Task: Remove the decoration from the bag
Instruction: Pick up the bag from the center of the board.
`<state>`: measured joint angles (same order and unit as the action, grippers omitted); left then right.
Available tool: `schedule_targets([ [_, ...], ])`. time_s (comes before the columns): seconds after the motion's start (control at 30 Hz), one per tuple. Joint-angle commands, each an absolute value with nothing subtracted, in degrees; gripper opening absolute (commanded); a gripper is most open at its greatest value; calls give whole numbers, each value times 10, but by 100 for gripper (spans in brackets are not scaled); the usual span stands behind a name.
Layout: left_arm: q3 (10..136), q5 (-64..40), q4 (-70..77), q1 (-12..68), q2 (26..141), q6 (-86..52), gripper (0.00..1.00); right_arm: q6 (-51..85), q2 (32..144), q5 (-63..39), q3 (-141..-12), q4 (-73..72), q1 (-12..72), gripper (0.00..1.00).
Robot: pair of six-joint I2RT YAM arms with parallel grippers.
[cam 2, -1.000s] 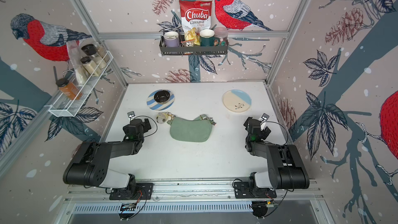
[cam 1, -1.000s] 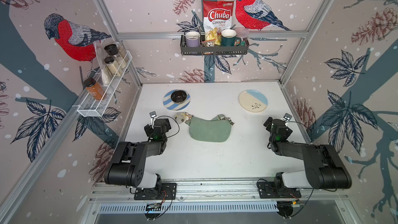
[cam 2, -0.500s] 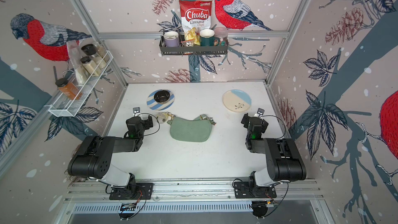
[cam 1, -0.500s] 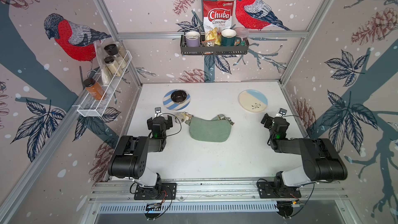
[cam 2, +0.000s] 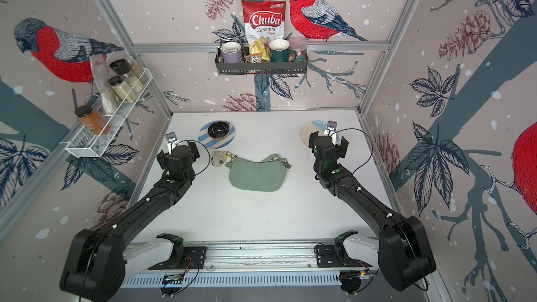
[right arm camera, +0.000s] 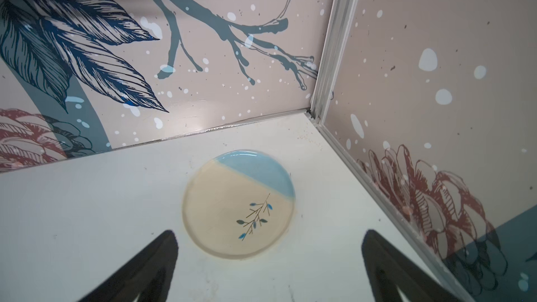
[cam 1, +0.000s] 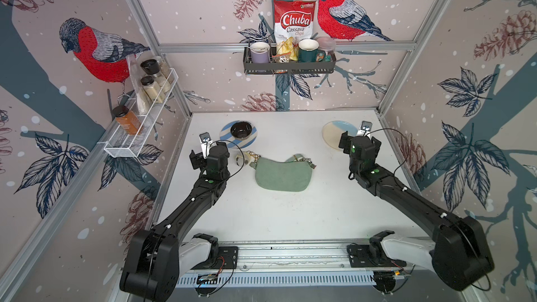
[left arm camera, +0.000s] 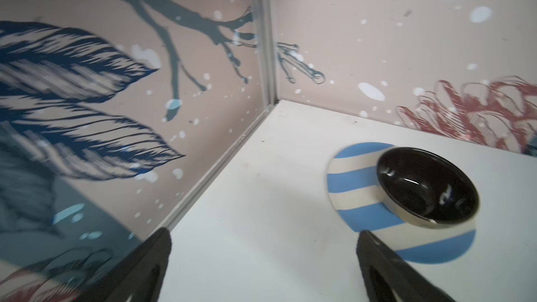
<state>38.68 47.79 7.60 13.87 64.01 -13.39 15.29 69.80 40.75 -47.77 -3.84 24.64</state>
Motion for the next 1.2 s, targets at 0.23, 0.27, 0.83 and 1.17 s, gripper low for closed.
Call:
schedule_targets([
  [0.23,525,205,-265,82,612,-305,81,378,722,4,-547,268,197,82],
  [0.27,551,201,-293,98,627,-297,80,372,727,12,-555,292,223,85],
  [0.83,614,32,-221,356,862,-389,68,402,977,-118,-638,247,302,70],
  [1.17,832,-57,-354,327,1001,-257,55,368,1086,-146,-699,184,318,36],
])
